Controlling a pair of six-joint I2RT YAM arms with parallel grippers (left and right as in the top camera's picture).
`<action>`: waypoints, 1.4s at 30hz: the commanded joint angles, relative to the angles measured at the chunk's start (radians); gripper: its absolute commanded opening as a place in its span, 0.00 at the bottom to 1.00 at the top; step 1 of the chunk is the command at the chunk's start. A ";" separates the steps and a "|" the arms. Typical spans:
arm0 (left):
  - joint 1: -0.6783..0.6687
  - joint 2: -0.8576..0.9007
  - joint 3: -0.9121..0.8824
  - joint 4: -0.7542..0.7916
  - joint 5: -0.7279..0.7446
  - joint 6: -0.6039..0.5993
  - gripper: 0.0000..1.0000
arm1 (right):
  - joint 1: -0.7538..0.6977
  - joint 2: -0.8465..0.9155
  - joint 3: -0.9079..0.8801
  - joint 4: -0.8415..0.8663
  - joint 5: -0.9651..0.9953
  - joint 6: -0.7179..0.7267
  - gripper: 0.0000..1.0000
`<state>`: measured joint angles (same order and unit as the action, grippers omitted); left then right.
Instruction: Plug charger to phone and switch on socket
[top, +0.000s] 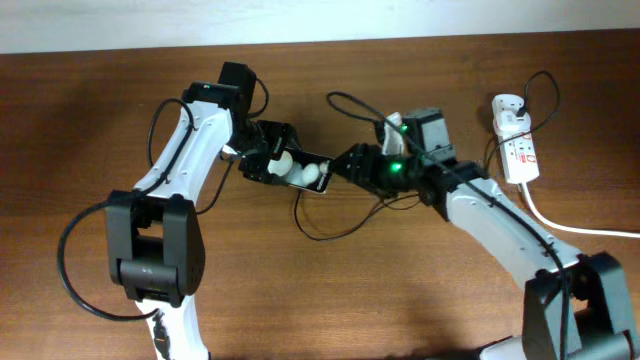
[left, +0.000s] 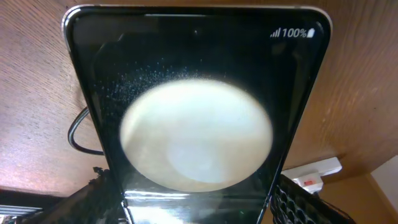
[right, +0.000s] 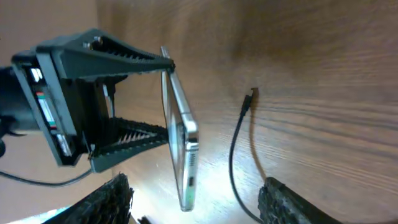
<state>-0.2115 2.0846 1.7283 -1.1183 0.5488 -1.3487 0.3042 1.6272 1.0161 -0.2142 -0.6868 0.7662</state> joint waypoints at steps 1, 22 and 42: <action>-0.005 0.000 0.027 -0.001 0.061 -0.021 0.00 | 0.053 0.001 -0.007 0.017 0.122 0.090 0.69; -0.079 0.000 0.027 -0.001 0.114 -0.028 0.00 | 0.167 0.001 -0.007 0.050 0.288 0.091 0.55; -0.079 0.000 0.027 -0.001 0.117 -0.027 0.01 | 0.167 0.001 -0.007 0.046 0.280 0.089 0.06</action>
<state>-0.2893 2.0853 1.7283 -1.1183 0.6430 -1.3594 0.4591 1.6272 1.0149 -0.1711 -0.4046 0.8589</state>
